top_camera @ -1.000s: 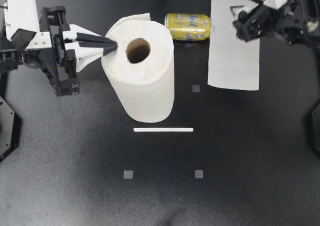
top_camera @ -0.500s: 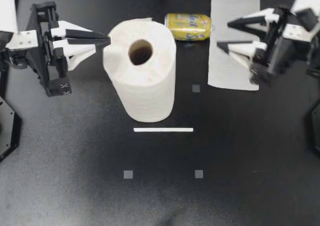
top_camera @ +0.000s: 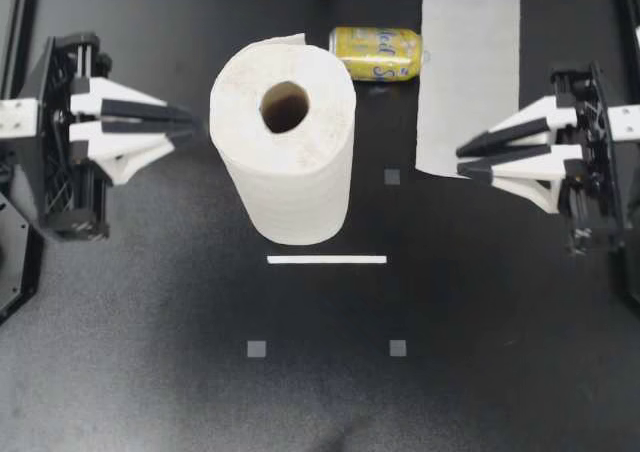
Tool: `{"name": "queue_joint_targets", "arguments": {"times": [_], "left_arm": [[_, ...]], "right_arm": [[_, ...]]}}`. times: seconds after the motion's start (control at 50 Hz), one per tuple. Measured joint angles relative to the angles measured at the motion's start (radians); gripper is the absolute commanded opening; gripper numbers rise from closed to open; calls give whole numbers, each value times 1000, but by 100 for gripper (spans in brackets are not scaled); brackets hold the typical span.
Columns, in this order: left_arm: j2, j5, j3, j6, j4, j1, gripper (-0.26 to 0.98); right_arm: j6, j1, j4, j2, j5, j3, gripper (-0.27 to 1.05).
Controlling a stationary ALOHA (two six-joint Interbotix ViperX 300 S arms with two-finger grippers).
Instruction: Pick up a piece of paper towel and place it on the spilled liquid.
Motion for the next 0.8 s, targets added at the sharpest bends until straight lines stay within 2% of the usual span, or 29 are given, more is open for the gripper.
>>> {"name": "queue_joint_targets", "arguments": {"times": [0.12, 0.24, 0.8], "left_arm": [[-5, 0, 0, -3, 0, -28, 12], [-5, -2, 0, -5, 0, -35, 12], [-5, -46, 3, 6, 0, -37, 13]], "right_arm": [[-35, 40, 0, -11, 3, -32, 21], [-49, 67, 0, -25, 15, -58, 19], [-58, 69, -2, -26, 23, -78, 19]]}}
